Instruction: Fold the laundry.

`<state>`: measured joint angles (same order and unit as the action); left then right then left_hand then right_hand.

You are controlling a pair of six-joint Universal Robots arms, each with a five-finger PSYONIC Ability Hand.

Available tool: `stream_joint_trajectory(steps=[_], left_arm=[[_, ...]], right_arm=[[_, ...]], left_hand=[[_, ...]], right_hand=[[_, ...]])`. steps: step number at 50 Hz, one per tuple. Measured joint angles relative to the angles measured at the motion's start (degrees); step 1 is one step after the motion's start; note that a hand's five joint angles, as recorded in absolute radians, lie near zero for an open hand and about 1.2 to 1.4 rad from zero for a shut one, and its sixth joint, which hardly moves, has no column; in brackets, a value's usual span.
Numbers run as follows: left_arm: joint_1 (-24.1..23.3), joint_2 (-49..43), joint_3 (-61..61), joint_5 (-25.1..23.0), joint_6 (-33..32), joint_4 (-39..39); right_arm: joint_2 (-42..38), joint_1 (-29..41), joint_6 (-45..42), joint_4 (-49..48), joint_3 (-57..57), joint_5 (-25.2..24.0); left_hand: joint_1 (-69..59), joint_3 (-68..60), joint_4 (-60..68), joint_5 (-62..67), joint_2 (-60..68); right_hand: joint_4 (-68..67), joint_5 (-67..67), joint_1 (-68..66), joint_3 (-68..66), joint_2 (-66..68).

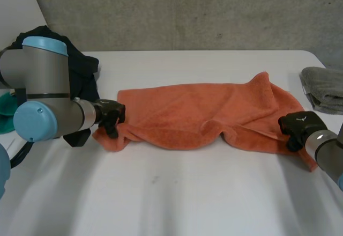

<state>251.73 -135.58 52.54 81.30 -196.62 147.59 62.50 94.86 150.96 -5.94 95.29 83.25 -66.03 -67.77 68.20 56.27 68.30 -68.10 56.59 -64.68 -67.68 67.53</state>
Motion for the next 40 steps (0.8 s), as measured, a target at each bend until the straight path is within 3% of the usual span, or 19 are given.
stream_joint_trajectory(steps=[7,12,18,25,32,37,40], left_arm=[[1.39,7.2,4.86,-0.82,-1.39,-1.76],[3.96,17.74,12.64,-5.5,-4.9,-2.24],[7.36,29.47,23.67,-9.51,-14.25,-1.74],[9.22,30.51,29.62,-9.58,-24.31,-0.08],[7.69,20.7,23.25,-5.89,-26.23,6.55],[5.62,13.99,9.56,-1.88,-23.43,15.63],[4.37,12.89,-0.7,-0.25,-19.89,25.49]], right_arm=[[5.94,-1.57,-5.34,0.99,-0.47,-0.32],[13.12,-3.37,-12.28,8.24,-1.71,-1.67],[18.64,-5.09,-21.84,24.72,-4.13,-4.85],[14.74,-5.62,-30.9,35.44,-6.8,-7.29],[4.68,-2.54,-31.09,31.94,-13.77,-5.65],[-3.89,1.07,-24.67,22.17,-29.97,-1.07],[-6.74,2.31,-17.21,12.32,-42.85,1.11]], left_hand=[[0.0,-0.05,0.18,0.0,0.03],[0.0,-0.05,0.19,0.0,0.03],[0.0,-0.11,0.21,0.0,0.1],[0.0,-0.17,0.23,0.0,0.16],[0.0,-0.17,0.24,0.0,0.16],[0.0,-0.17,0.24,0.0,0.16],[0.0,-0.17,0.25,0.0,0.16]], right_hand=[[-0.24,0.0,0.0,-0.18,0.0],[-0.25,0.0,0.0,-0.18,0.0],[-0.25,0.0,0.0,-0.18,0.0],[-0.26,0.0,0.0,-0.18,0.0],[-0.27,0.0,0.0,-0.18,0.0],[-0.34,0.0,0.0,-0.31,0.0],[-0.36,0.01,0.0,-0.31,0.0]])
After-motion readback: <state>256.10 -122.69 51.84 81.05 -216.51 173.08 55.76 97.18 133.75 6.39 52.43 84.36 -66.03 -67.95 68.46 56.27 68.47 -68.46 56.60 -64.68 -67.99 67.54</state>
